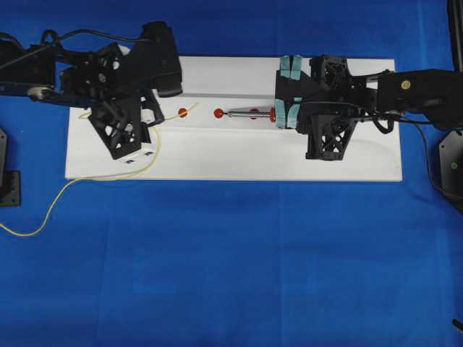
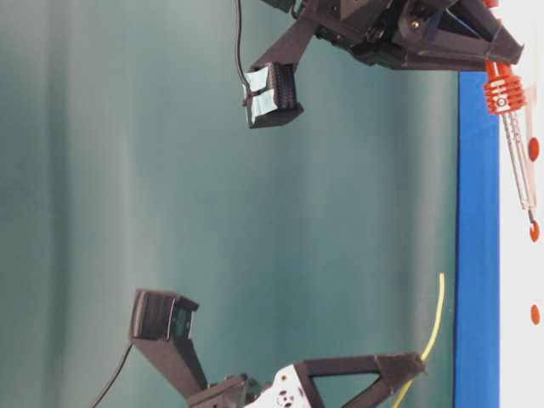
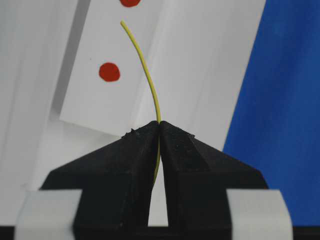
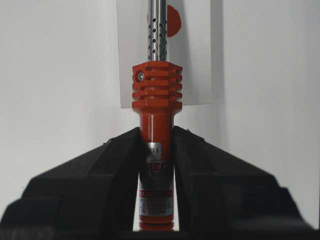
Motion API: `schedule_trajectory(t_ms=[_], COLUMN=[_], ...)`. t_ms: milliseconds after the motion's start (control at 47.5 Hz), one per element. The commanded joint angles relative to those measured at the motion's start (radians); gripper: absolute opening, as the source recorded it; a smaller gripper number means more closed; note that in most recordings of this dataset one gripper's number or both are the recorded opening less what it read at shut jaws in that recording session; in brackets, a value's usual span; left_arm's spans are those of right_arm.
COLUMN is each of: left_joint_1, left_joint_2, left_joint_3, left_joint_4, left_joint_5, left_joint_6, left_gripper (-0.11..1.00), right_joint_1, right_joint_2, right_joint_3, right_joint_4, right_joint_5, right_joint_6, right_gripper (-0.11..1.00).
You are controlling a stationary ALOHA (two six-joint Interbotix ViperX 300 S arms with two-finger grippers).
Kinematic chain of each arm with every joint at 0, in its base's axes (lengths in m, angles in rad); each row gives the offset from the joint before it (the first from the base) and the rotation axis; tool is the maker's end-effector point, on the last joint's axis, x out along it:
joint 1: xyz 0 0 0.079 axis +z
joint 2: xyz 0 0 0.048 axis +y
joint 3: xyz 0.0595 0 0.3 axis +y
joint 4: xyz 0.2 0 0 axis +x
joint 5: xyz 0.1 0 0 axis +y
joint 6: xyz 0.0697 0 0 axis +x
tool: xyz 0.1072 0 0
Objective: Touch the tip of the soldering iron to the tip of the solder at the mark.
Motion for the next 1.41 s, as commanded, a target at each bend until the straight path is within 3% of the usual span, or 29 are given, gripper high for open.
schedule_trajectory(t_ms=[0, 295, 652, 947, 1137, 1389], left_joint_1=[-0.002, -0.002, -0.002, -0.002, -0.014, -0.015], left_joint_2=[-0.026, -0.029, -0.038, -0.035, 0.026, 0.216], left_joint_3=[-0.008, -0.003, 0.009, 0.005, -0.055, -0.195], left_joint_4=[-0.002, -0.002, -0.002, -0.002, -0.002, -0.002], left_joint_5=[-0.011, -0.011, -0.012, -0.031, -0.055, -0.054], left_joint_6=[0.000, 0.003, 0.002, 0.002, 0.000, 0.002], left_gripper=[0.01, 0.01, 0.01, 0.01, 0.01, 0.01], right_joint_1=[0.002, 0.002, -0.023, -0.034, -0.034, -0.034], right_joint_2=[-0.009, -0.118, -0.353, -0.379, -0.377, -0.377], right_joint_3=[-0.009, 0.018, 0.160, 0.176, 0.175, 0.178], right_joint_4=[0.000, -0.005, -0.008, -0.008, -0.009, -0.009], right_joint_5=[-0.006, 0.011, 0.008, 0.006, 0.006, 0.006], right_joint_6=[0.000, 0.000, 0.003, 0.017, 0.015, 0.017], right_gripper=[0.06, 0.06, 0.06, 0.06, 0.06, 0.06])
